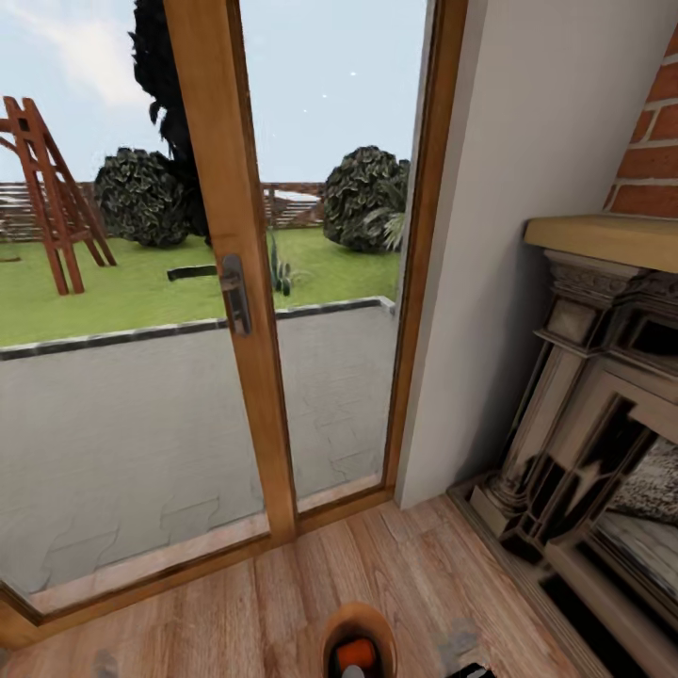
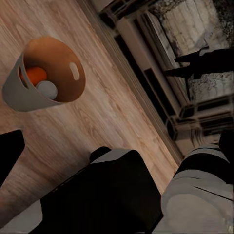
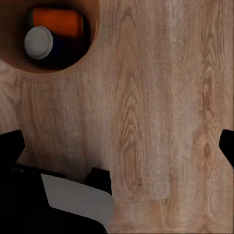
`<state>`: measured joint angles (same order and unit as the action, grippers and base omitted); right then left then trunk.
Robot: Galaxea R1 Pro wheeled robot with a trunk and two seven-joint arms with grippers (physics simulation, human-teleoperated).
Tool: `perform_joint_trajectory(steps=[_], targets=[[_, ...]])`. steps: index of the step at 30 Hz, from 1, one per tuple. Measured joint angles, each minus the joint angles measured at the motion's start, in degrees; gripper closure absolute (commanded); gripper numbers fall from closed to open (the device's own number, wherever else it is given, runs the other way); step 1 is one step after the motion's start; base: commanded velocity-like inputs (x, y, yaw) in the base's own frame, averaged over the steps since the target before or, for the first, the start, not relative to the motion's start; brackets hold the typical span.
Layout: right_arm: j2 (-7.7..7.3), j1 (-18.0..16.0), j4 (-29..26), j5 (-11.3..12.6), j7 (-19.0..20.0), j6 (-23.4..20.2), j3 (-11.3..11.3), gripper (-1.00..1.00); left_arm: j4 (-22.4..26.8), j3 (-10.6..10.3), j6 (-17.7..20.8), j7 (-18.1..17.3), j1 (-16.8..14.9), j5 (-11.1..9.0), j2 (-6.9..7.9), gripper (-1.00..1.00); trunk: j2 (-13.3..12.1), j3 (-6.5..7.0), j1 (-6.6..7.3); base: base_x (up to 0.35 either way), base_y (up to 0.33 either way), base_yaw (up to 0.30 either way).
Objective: Put the three can of soda from the living room inside the tash can in the kitchen.
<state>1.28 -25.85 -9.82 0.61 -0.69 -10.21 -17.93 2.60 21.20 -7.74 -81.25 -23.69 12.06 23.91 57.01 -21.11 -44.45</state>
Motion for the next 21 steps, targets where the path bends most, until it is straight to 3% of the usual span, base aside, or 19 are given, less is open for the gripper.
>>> perform_joint_trajectory(steps=[3,6,15,16,21], targets=[[-1.24,0.66,2.9,2.05,6.01,0.4,-0.01,-1.0,-0.28,-0.02,-0.43,0.04,0.96,3.02,0.04,-1.0,0.0,0.0,0.0,0.0,0.0,0.0],[-2.06,1.05,6.16,3.64,10.26,1.14,-0.02,-1.0,-0.38,-0.13,-0.66,0.1,2.27,4.57,0.06,-1.0,0.0,0.0,0.0,0.0,0.0,0.0],[-3.31,4.22,11.7,5.1,14.15,7.87,-0.01,-1.0,-0.47,-1.62,-2.36,1.18,4.52,6.05,0.08,-1.0,0.0,0.01,0.0,0.0,0.0,0.0],[-3.73,5.28,12.13,5.18,14.42,9.02,-0.07,-1.0,-0.48,-3.58,-3.45,2.07,5.14,6.17,0.07,-1.0,0.0,0.0,0.0,0.0,0.0,0.0],[-4.93,7.22,12.65,5.37,14.7,10.53,-0.02,-1.0,-0.51,-8.7,-4.91,4.93,5.91,6.34,-0.14,-1.0,0.0,0.01,0.0,0.0,0.0,0.0]])
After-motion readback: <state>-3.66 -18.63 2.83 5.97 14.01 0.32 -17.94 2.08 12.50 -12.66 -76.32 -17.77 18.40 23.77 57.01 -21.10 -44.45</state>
